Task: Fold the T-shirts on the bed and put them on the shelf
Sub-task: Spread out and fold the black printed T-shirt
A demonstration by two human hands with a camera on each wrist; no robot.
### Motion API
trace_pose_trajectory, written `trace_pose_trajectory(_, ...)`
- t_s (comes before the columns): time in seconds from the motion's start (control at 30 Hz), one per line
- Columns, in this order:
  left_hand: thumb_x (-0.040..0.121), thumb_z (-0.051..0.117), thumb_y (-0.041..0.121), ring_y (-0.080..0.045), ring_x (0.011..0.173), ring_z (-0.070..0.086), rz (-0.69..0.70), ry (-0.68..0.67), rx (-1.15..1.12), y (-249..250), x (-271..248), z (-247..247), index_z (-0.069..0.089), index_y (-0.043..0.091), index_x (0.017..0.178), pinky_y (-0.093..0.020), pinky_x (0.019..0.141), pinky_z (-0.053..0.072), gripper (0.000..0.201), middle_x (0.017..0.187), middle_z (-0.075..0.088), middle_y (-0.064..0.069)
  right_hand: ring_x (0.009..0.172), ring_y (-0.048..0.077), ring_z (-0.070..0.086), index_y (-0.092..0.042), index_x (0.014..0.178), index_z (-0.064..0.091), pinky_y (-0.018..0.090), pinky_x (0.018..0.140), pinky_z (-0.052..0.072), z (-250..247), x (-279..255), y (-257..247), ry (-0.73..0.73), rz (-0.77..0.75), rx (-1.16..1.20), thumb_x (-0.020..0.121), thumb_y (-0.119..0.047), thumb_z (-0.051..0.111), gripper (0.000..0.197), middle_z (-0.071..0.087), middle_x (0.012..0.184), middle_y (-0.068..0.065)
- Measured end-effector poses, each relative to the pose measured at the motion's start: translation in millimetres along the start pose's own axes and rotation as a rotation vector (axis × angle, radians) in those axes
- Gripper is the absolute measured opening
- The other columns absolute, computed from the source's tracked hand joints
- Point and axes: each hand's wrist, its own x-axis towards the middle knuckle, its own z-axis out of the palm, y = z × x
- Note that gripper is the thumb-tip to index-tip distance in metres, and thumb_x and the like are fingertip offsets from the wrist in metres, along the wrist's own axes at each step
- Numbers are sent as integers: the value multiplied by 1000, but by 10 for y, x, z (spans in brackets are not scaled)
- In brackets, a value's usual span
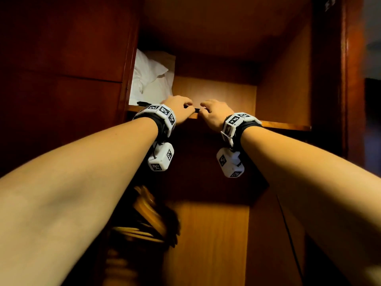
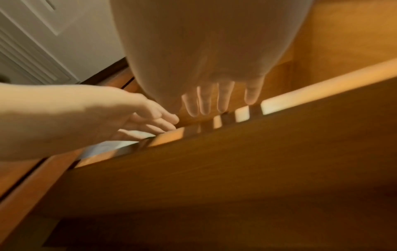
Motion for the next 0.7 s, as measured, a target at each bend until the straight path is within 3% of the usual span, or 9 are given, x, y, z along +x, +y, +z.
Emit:
trace_pose_trajectory(0.13,89,56,37,-22,106,61,56,1,-73,456,-160,105,65,27,118,-32,91,49,32,116,67,1,85,24,57,-13,110,63,29,69,40,-240,-357,217,-30,34,10,97,-25,39,30,63,97,6)
trace_pose_trajectory(0.23,89,56,36,-20,96,64,75,-51,-158,882,-317,200,68,29,112,-32,86,52,26,106,70,2,90,24,60,-17,109,64,31,74,48,-450,-716,462,-41,102,-19,96,-32,40,31,67,106,8)
trace_pose_trajectory(0.33,89,54,29,-17,83,61,116,-114,-214,1356,-456,326,69,29,108,-28,78,51,24,97,68,1,98,29,61,-16,112,65,32,77,47,-725,-1147,730,-31,155,-95,95,-30,42,32,66,111,9)
trace_pose_trajectory(0.47,89,54,24,-20,81,63,167,-199,-328,2143,-696,547,71,24,105,-31,79,55,24,80,62,3,98,29,60,-18,108,65,35,78,50,-1125,-1778,1249,-5,235,-158,91,-28,45,29,66,108,7)
trace_pose_trajectory(0.57,85,56,26,-21,83,67,166,-226,-427,2702,-867,747,70,34,94,-39,76,59,19,86,69,2,105,29,60,-21,112,65,33,80,47,-1369,-2192,1666,-46,317,-201,90,-28,45,31,66,115,6)
trace_pose_trajectory(0.7,84,56,25,-21,77,70,207,-323,-550,3603,-1175,1089,71,32,92,-35,73,59,18,83,70,1,104,29,61,-20,118,64,29,74,42,-1710,-2918,2295,-110,444,-287,91,-29,46,33,65,118,7)
